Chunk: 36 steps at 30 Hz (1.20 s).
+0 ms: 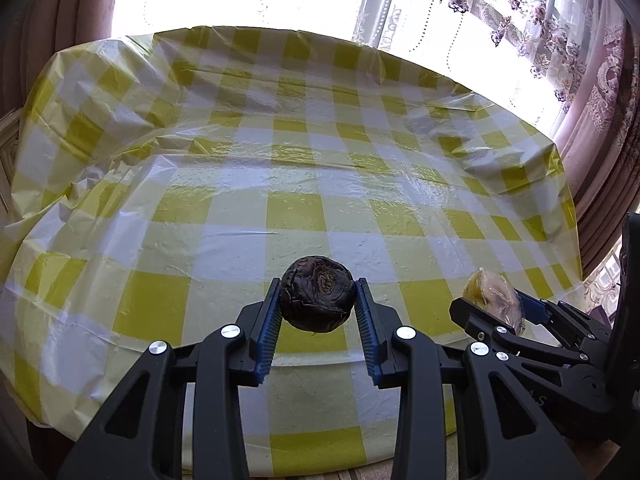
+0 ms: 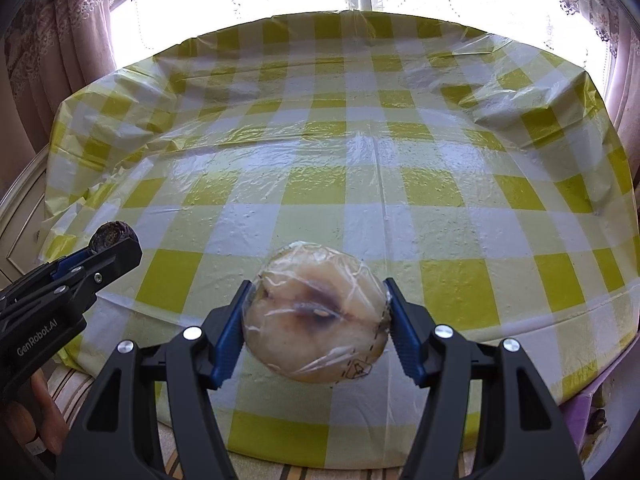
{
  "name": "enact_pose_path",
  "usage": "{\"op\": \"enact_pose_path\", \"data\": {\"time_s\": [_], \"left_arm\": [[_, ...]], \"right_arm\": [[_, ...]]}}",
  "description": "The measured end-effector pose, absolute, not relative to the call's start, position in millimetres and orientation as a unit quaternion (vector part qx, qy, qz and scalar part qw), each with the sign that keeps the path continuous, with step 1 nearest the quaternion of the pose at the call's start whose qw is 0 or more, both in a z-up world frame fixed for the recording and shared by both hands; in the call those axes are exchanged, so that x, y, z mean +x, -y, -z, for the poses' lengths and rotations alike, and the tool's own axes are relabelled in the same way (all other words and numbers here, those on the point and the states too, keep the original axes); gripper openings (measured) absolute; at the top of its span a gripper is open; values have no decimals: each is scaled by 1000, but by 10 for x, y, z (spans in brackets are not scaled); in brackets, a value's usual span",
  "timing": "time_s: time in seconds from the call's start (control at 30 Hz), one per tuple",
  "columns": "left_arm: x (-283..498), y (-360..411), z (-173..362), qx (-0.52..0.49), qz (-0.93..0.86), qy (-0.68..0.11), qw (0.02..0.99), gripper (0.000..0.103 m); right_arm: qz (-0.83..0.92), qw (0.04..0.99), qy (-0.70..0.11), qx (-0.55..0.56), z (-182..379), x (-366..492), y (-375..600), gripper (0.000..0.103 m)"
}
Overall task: Organize fruits
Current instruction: 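Carry the dark fruit and bagged pale fruit into the box and open both grippers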
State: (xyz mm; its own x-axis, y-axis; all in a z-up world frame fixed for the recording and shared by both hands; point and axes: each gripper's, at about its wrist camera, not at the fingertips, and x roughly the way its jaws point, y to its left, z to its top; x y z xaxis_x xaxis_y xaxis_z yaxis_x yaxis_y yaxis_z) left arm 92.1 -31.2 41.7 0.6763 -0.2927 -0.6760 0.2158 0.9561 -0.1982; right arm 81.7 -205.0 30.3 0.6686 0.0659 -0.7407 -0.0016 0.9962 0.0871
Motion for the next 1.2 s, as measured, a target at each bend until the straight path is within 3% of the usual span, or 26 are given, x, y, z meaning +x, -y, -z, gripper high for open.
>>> {"op": "enact_pose_path", "data": {"time_s": [1.2], "left_arm": [[292,1065,-761,10,198,-349,916,33]], "right_arm": [[42,921,-385,35,-621,-288,2991,64]]}}
